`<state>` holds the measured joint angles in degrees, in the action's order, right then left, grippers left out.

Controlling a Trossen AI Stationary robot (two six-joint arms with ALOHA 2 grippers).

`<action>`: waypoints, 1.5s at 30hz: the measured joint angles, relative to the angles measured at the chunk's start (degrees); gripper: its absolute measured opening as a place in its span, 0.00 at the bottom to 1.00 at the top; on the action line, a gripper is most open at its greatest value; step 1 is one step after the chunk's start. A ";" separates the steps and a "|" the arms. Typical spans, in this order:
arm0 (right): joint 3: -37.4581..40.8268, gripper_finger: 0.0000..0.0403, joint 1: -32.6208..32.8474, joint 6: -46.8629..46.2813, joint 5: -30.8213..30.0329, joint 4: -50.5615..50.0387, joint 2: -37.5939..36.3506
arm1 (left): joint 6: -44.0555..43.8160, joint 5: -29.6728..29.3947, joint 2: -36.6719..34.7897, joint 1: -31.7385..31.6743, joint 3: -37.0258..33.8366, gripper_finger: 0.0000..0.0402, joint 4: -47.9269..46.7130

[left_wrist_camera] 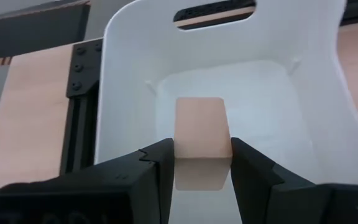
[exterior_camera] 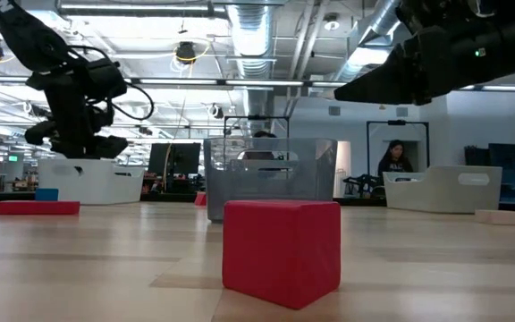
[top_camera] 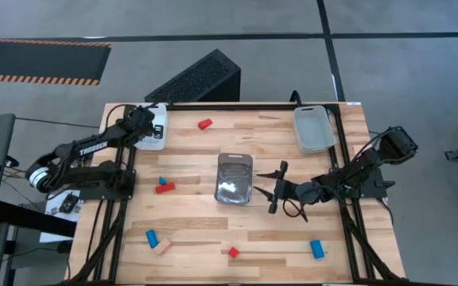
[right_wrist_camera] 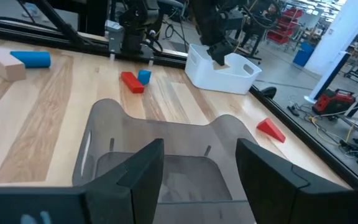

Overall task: Sort & place blocks by color
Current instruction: Put the top brown block into the white bin, then put the right brown block into the white bin

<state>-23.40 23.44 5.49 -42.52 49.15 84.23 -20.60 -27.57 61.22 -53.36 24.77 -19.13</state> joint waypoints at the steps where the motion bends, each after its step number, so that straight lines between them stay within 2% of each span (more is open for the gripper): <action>1: 0.00 0.55 0.01 -0.06 0.00 0.01 0.00 | 0.09 -0.28 0.21 0.00 0.02 0.26 -0.05; 15: 0.00 0.55 0.26 -1.54 0.02 -0.03 -0.02 | 0.28 -0.37 0.82 0.02 0.07 0.43 -0.68; 23: 0.00 0.55 0.24 -2.81 -0.15 -0.20 -0.02 | 1.46 -0.27 0.34 0.02 0.07 0.44 -1.33; 28: 0.00 0.55 0.02 -3.94 -3.91 -0.28 -0.02 | 2.60 -0.13 -3.60 1.24 0.07 0.44 -1.57; 31: 0.04 0.55 0.02 -3.67 -5.90 -0.94 -1.46 | 4.64 0.64 -7.83 3.87 0.08 0.44 -1.29; 35: 0.04 0.55 -0.19 -3.51 -7.29 -2.74 -4.65 | 4.26 2.51 -13.94 10.47 1.72 0.43 -1.24; 39: 0.04 0.55 -0.31 -3.57 -10.11 -7.04 -8.77 | 4.05 2.39 -18.33 18.19 4.09 0.37 -0.84; 41: 0.04 0.55 -0.28 -3.88 -11.86 -9.43 -10.66 | 3.04 4.30 -19.30 22.14 5.15 0.32 -0.68; 45: 0.04 0.55 0.35 -3.75 -15.33 -16.13 -14.28 | 1.50 12.62 -19.07 30.21 6.23 0.26 2.93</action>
<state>-23.35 23.80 1.74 -57.86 33.02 69.94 -19.10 -14.95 42.15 -23.15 31.00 -16.21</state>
